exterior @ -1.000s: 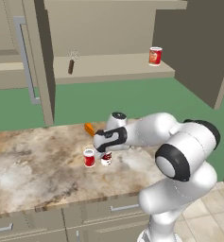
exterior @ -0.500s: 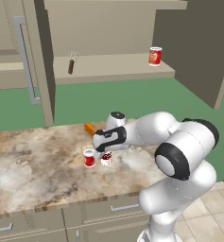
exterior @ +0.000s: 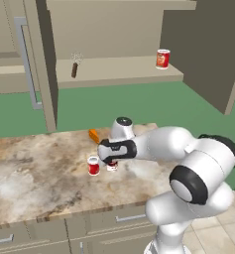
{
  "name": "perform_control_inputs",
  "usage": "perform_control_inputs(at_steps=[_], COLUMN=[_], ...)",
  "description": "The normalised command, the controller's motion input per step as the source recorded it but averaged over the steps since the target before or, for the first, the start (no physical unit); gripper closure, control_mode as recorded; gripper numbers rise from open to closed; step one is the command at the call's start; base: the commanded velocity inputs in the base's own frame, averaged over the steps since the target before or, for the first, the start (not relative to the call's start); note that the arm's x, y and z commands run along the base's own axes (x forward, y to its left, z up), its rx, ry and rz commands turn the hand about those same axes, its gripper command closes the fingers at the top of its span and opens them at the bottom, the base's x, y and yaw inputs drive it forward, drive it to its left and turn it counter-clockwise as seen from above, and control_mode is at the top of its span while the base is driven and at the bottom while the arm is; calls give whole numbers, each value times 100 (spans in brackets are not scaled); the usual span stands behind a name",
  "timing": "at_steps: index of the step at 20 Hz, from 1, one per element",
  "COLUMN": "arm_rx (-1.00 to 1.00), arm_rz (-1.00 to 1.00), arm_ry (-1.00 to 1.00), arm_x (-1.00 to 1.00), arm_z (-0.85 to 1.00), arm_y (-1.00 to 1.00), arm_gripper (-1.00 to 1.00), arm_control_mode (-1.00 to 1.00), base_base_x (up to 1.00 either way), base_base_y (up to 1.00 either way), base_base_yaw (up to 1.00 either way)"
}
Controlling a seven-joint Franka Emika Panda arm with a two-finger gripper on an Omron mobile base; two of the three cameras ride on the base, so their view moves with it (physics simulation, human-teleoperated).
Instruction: Pick the cans from the counter and place them in their designated side in the cabinet.
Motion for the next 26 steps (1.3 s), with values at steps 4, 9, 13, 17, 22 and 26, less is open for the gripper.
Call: perform_control_inputs(at_steps=[4,9,13,17,22,26], arm_rx=[0,1,0,1,1,2], arm_rz=[-7,-10,-11,-7,-8,-9], arm_ry=[-1,0,0,-2,-6,-7], arm_x=[-9,-7,-14,-26,-20,-22], arm_z=[30,28,30,32,32,37], arm_y=[-18,-20,-13,-15,-12,-12], arm_gripper=[100,100,100,100,100,100], arm_control_mode=[-100,-100,-100,-100,-100,-100], base_base_x=[0,0,0,0,0,0], base_base_y=[0,0,0,0,0,0], base_base_yaw=[0,0,0,0,0,0])
